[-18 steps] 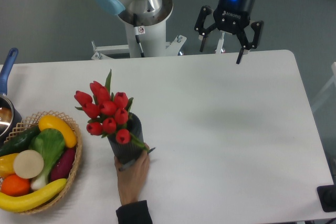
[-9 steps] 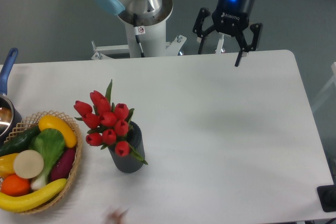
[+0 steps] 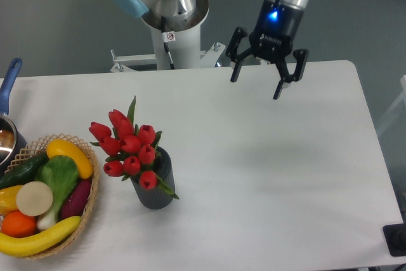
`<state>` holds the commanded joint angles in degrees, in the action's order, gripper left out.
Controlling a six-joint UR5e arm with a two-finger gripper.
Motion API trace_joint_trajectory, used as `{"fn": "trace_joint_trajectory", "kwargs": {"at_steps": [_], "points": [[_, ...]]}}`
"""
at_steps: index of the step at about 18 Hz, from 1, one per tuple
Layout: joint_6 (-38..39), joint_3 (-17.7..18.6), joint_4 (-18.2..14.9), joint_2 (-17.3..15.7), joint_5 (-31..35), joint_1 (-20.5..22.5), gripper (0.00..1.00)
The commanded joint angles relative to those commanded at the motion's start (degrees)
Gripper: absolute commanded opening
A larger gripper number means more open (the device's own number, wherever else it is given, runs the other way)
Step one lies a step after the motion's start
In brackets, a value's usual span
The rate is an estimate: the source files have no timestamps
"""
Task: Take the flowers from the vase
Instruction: 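Move the open gripper down toward the red tulip stems in the vase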
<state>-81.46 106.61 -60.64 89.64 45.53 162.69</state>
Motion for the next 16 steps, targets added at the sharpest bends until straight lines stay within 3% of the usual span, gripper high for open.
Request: {"fn": "trace_joint_trajectory", "kwargs": {"at_steps": [4, 8, 12, 16], "points": [[-5.28, 0.17, 0.00, 3.42, -1.41, -3.70, 1.00], [-5.73, 0.09, 0.00, 5.89, -2.46, -6.60, 1.00], [-4.76, 0.18, -0.26, 6.86, -9.31, -6.86, 1.00], [1.04, 0.18, -0.09, 8.09, -9.14, -9.14, 1.00]]}}
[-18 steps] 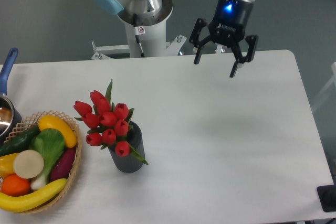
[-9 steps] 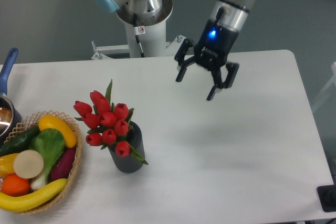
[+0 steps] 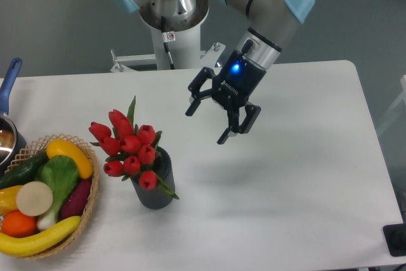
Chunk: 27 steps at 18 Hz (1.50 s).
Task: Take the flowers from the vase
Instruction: 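Move the open gripper down toward the red tulip stems in the vase, then close the gripper around the tulip stems just below the blooms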
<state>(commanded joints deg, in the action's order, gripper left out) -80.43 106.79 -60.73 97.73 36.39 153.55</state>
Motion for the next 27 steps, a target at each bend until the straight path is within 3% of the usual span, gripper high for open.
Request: {"fn": "trace_joint_trajectory", "kwargs": {"at_steps": [12, 16, 27], "points": [[-0.43, 2.02, 0.96, 1.67, -1.85, -2.82, 1.00], [-2.36, 2.02, 7.28, 4.57, -1.85, -4.40, 1.00], [-3.60, 2.81, 7.56, 6.07, -6.33, -6.60, 1.00]]}}
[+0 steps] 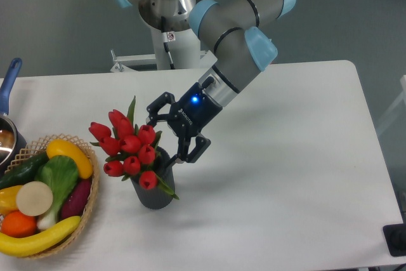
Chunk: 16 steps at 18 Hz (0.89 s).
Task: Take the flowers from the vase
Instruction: 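Close the gripper around the tulip stems just below the blooms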
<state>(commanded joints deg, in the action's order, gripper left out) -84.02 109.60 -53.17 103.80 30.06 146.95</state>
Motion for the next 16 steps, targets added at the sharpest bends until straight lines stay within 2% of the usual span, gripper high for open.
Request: {"fn": "trace_joint_trajectory", "kwargs": {"at_steps": [16], "points": [[0.18, -0.44, 1.76, 2.46, 0.00, -3.08, 1.00]]}}
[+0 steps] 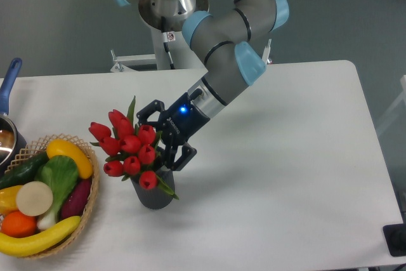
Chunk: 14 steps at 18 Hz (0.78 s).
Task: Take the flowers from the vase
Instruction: 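Close the gripper around the tulip stems just below the blooms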
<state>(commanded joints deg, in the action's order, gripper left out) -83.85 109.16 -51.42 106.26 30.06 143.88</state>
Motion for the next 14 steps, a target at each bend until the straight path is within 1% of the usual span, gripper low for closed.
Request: {"fn": "trace_joint_trajectory", "kwargs": {"at_steps": [2, 4, 8, 10, 14], "points": [[0.00, -0.09, 0.09, 0.00, -0.09, 0.00, 0.99], [0.09, -0.09, 0.09, 0.00, -0.18, 0.00, 0.84], [0.09, -0.18, 0.09, 0.00, -0.96, 0.18, 0.65], [0.09, -0.09, 0.09, 0.00, -0.97, 0.35, 0.53], [0.17, -0.18, 0.09, -0.09, -1.76, 0.70, 0.43]]}}
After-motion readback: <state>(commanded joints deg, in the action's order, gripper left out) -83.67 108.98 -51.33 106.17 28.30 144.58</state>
